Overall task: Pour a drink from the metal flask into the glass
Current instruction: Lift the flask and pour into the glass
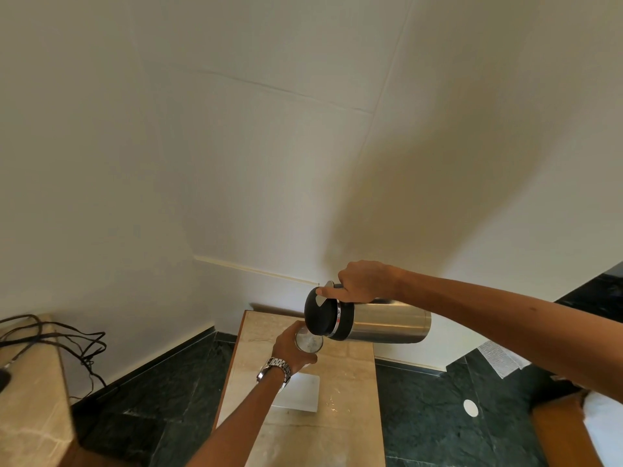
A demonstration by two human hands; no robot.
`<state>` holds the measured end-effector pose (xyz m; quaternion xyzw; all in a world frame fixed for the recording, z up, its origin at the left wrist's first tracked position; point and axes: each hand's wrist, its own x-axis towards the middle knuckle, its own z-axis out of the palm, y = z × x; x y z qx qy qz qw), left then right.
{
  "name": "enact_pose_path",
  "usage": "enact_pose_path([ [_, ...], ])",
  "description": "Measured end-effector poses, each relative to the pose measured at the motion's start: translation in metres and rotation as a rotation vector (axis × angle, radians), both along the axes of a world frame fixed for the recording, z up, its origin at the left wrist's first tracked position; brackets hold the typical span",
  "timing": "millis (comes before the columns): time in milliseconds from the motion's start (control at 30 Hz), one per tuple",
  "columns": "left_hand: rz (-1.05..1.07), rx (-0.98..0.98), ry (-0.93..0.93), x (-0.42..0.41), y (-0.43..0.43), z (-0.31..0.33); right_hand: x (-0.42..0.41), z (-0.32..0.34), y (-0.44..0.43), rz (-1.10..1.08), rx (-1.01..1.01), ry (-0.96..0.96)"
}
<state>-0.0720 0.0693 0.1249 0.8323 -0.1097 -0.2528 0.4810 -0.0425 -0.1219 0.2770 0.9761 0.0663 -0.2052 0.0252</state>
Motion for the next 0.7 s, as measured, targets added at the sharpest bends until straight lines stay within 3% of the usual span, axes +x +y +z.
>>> enact_pose_path([
  [700,0.004,-0.016,0.014,-0.0027,-0.0003,0.0023,-0.0015,0.0001,-0.0001,-0.016,-0.005,0.011],
])
